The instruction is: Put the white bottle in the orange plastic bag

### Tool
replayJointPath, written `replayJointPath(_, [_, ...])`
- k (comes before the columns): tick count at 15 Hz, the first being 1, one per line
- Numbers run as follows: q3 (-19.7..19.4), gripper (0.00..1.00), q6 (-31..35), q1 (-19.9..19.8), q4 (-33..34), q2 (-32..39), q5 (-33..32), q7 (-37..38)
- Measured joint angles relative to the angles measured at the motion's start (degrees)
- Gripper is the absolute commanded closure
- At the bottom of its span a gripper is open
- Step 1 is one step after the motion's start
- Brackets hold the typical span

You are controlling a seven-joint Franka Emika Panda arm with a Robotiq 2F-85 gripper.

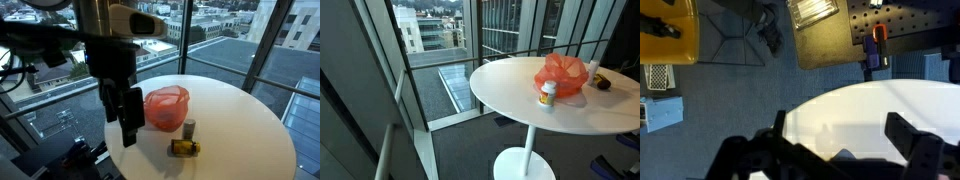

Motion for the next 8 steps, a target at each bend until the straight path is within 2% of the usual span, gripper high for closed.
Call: replayJointPath(8, [-0.1, 0.0, 0.2, 0.4, 0.0, 0.1, 0.0, 0.5])
